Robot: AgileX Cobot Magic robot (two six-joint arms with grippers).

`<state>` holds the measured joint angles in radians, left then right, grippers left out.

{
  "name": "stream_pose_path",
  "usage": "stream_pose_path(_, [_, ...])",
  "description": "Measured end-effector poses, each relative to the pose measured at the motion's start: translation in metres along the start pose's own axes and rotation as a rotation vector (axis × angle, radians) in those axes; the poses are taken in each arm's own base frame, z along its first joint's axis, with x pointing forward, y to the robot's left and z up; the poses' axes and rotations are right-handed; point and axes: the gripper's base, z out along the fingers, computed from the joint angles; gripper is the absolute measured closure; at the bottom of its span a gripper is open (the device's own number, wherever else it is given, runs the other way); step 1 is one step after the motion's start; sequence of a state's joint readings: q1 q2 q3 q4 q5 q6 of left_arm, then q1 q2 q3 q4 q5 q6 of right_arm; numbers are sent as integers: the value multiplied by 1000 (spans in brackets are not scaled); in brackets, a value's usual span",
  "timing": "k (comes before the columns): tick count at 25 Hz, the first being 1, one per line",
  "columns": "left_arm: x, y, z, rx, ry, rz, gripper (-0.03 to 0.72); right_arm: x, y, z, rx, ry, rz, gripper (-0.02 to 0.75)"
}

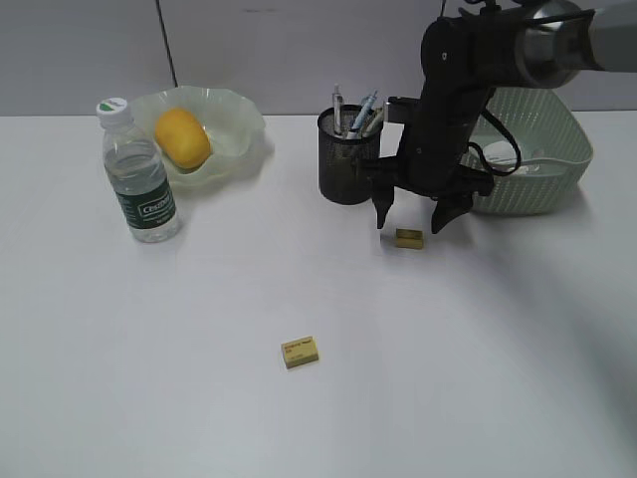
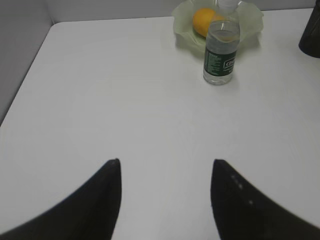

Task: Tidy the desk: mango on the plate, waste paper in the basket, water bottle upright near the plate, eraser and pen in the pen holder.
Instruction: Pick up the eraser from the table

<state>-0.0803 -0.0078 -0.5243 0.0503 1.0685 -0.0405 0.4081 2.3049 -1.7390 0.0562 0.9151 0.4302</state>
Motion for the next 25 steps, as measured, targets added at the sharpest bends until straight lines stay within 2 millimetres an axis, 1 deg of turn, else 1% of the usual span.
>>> stream_pose_path(4, [0,0,0,0,0,0,253,0,0,0,-1,-2,0,144])
stream_pose_path(17, [0,0,0,0,0,0,253,3,-2,13,20,40,2,144])
stream_pose_path(25, [0,0,0,0,0,0,253,4,-2,14,21,43,2,172])
